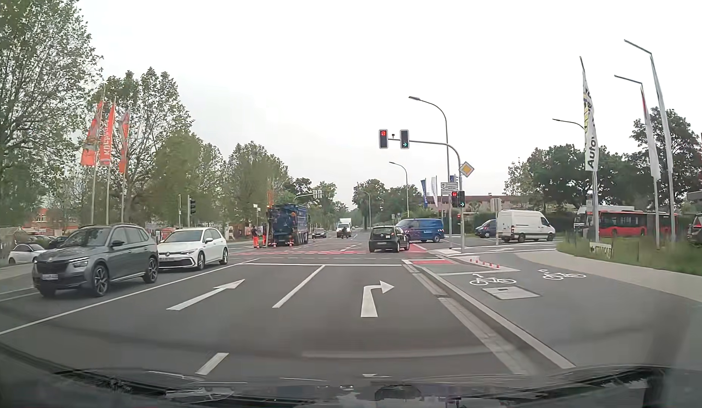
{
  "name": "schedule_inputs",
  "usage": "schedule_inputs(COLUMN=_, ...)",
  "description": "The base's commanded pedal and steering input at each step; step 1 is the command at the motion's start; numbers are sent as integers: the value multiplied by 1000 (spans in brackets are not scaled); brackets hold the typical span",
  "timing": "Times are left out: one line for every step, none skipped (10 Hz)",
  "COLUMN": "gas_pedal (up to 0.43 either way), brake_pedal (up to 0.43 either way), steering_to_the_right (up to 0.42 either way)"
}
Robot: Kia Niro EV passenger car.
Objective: Follow the waypoints while adhering to traffic rules and regulations
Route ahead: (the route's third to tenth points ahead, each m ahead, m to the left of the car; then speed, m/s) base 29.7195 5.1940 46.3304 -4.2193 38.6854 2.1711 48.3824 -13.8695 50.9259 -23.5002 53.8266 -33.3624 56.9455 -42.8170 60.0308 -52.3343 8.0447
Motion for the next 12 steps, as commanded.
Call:
schedule_inputs(gas_pedal=47, brake_pedal=0, steering_to_the_right=-4)
schedule_inputs(gas_pedal=39, brake_pedal=0, steering_to_the_right=-4)
schedule_inputs(gas_pedal=39, brake_pedal=0, steering_to_the_right=-4)
schedule_inputs(gas_pedal=39, brake_pedal=0, steering_to_the_right=-3)
schedule_inputs(gas_pedal=39, brake_pedal=0, steering_to_the_right=-3)
schedule_inputs(gas_pedal=39, brake_pedal=0, steering_to_the_right=0)
schedule_inputs(gas_pedal=39, brake_pedal=0, steering_to_the_right=1)
schedule_inputs(gas_pedal=39, brake_pedal=0, steering_to_the_right=2)
schedule_inputs(gas_pedal=39, brake_pedal=0, steering_to_the_right=2)
schedule_inputs(gas_pedal=39, brake_pedal=0, steering_to_the_right=2)
schedule_inputs(gas_pedal=39, brake_pedal=0, steering_to_the_right=2)
schedule_inputs(gas_pedal=39, brake_pedal=0, steering_to_the_right=2)
